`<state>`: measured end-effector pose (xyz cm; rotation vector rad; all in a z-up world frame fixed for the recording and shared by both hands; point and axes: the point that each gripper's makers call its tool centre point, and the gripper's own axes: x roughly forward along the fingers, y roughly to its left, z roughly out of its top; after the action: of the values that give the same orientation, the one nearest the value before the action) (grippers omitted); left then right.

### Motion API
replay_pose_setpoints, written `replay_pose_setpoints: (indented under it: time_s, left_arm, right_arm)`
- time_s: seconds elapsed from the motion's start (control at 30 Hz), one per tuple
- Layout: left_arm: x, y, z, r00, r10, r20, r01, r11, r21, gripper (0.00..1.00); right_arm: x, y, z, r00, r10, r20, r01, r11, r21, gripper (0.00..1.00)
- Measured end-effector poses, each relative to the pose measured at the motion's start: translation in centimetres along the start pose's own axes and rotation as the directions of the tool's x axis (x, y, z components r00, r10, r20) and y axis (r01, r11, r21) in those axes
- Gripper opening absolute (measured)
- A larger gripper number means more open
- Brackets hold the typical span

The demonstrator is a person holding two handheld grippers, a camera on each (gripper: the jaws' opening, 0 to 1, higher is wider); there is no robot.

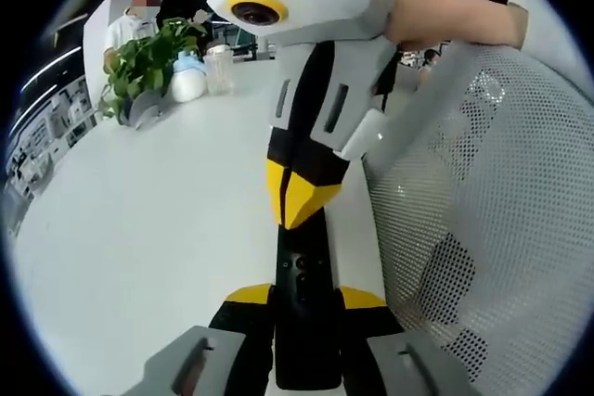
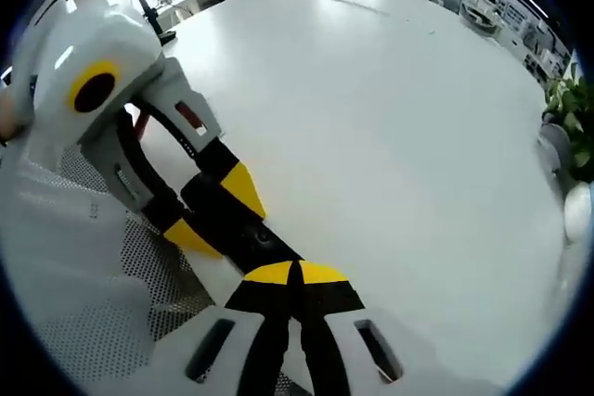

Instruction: Press the specified remote control buttons in sequence, fully releasing each button before pressing the next.

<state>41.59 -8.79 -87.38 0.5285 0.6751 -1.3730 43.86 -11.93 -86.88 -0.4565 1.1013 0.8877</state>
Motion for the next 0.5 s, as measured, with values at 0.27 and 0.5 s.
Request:
replay_pose_setpoints:
  time_s: [0.27, 0.5]
  left_arm:
    - [0.0, 0.0, 0.0, 1.0, -0.003, -0.001, 0.003, 1.0, -0.007, 0.25]
    - [0.1, 0.0, 0.0, 1.0, 0.0, -0.01, 0.0, 1.0, 0.006, 0.25]
  right_arm:
    - [0.5, 1.2, 0.8, 1.0, 0.022, 0.005, -0.021, 0.996, -0.089, 0.0]
    - [0.6, 1.3, 0.9, 1.0, 0.005, -0.024, -0.008, 0.993, -0.122, 0.0]
